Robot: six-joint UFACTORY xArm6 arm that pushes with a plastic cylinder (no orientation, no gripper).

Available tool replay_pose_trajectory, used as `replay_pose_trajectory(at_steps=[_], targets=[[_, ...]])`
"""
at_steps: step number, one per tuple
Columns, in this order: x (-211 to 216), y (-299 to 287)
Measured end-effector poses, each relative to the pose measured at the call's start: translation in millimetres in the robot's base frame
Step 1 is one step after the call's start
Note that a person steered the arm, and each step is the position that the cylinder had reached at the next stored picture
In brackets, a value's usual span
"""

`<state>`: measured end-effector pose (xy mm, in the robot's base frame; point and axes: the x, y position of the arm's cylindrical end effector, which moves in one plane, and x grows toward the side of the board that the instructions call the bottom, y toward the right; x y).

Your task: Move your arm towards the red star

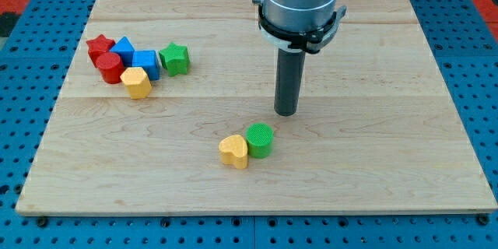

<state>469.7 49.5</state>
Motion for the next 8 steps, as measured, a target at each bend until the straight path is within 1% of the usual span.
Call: replay_pose_trajectory(at_steps=[1, 2, 3, 4, 5, 6, 7, 8], targets=[[-10, 0], [-29, 0], [-12, -2], [7, -63], [37, -74], [11, -156], [11, -203], [-4, -239]])
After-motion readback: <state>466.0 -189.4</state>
